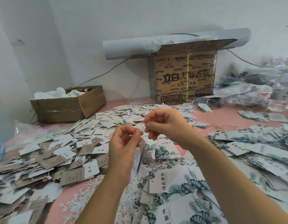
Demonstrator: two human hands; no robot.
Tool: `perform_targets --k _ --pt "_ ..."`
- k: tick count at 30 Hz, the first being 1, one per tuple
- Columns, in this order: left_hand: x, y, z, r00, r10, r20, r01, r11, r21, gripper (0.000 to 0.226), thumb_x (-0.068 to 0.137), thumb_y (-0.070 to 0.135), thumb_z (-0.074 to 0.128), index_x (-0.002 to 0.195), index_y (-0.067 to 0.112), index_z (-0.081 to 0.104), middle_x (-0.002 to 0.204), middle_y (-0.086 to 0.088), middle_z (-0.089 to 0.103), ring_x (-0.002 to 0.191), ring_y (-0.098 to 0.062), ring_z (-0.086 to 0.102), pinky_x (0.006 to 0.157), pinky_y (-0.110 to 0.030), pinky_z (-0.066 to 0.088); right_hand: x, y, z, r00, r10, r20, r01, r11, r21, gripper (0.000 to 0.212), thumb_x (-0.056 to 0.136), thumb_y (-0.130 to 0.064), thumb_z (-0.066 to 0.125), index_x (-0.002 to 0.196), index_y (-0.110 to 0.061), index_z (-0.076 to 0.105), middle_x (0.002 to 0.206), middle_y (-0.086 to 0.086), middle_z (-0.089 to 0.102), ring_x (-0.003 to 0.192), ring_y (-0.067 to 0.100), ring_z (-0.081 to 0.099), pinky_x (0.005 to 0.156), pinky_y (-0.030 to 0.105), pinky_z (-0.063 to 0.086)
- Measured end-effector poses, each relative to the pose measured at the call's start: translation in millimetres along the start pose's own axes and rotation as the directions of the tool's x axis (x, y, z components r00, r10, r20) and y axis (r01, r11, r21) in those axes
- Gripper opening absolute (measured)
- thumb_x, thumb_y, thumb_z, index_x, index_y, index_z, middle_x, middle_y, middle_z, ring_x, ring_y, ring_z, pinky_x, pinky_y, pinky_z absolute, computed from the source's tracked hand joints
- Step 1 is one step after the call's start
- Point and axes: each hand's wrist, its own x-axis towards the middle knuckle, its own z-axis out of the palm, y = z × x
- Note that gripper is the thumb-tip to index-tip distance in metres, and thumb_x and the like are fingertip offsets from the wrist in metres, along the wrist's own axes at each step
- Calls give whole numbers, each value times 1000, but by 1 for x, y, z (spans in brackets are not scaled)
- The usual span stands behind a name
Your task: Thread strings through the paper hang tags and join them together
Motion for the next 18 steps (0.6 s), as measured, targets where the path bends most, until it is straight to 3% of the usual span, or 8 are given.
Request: perform_targets --k 5,11,15,18 --pt "0 0 1 1000 25 6 -25 999 29 14 86 5 60 79 15 53 76 -4 64 61 -7 55 61 -17 49 0 2 1 999 16 48 -17 1000 23 17 84 10 56 79 -5 59 58 2 63 49 13 61 49 22 52" --pt "-1 0 1 999 37 40 -39 998 53 14 85 3 61 79 13 54 67 6 64 60 -5 58 60 -14 48 1 0 5 998 -33 52 38 993 -111 22 85 2 59 70 -13 59 50 -7 59 42 6 54 42 18 46" --pt "-1 -1 2 998 33 48 -35 998 45 13 84 4 62 79 13 53 66 5 64 61 -5 58 61 -14 49 1 -1 5 996 -35 83 52 976 -213 21 86 -3 61 71 -18 58 56 -9 58 48 2 51 47 19 49" --pt "-2 0 1 998 21 51 -22 1000 21 11 74 16 65 79 14 55 67 4 64 62 -6 59 61 -15 50 0 -1 5 994 -44 102 68 966 -249 20 88 -5 59 73 -18 55 62 -5 55 48 3 51 50 21 51"
